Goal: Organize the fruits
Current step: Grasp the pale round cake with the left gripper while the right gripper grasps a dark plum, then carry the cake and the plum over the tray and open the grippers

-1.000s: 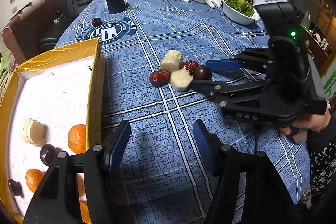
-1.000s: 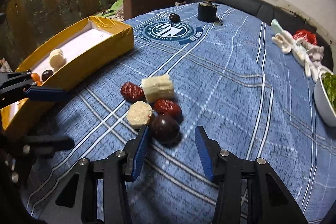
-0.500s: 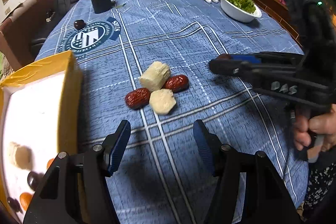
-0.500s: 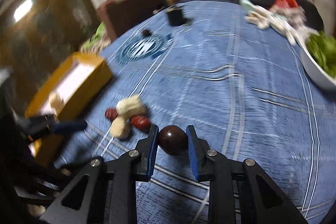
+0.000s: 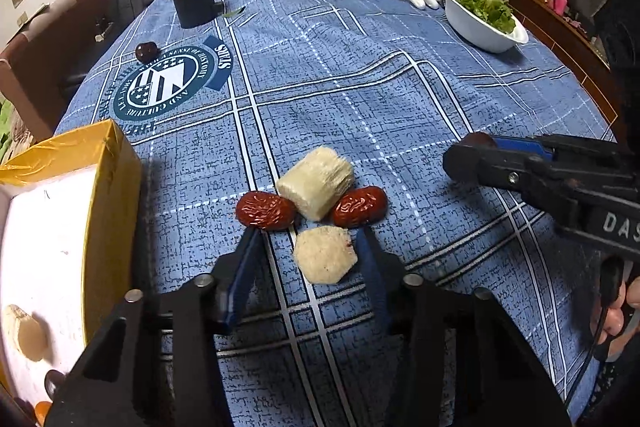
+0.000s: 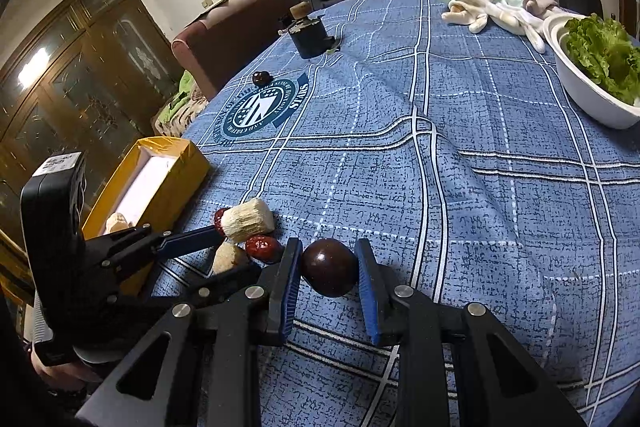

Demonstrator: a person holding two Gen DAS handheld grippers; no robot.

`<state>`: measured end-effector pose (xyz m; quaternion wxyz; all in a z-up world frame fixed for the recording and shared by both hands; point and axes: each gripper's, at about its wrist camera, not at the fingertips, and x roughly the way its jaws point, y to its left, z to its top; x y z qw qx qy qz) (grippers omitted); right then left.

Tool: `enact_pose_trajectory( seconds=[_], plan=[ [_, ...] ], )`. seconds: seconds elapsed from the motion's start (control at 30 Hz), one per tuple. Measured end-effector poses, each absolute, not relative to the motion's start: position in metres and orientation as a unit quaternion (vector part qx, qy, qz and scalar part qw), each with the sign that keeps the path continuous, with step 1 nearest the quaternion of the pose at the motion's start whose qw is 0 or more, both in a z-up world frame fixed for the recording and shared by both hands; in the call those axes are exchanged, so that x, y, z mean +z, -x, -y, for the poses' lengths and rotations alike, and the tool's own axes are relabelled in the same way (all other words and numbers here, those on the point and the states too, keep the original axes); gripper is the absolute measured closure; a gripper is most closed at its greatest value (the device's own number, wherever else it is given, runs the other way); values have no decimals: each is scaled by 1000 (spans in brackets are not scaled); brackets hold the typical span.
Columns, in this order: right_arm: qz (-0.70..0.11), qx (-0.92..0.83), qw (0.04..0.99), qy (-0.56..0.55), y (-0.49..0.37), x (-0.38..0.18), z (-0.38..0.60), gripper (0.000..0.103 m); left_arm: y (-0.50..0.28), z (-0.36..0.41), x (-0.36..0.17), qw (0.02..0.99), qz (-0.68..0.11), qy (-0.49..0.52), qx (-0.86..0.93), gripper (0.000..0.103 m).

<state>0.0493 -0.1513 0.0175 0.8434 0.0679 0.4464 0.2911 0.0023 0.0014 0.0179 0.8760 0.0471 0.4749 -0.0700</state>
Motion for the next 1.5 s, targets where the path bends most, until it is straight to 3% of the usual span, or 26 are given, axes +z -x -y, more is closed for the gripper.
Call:
enact_pose_trajectory(
  seconds=[0.07,0.13,0.9,1.23,1.5],
  plan=[
    [-447,291,843,-69,-49,17,152,76,0,1,19,877,-472,-50,-75,72],
    [-447,291,843,-71,-49,17,152,76,2,4,18,879,-468,-56,-79,76],
    [-403,325,855,-37,-22,34,115,76,109,-58,78,922,-385,-18,-36,76],
    [-365,439,821,-1,36,77,10,76,146,-146,90,930,-358,3,77,76],
    [-383,474,792,31,66,58,-64,76,166,-184,69,921,-368,17,128,76]
  ],
)
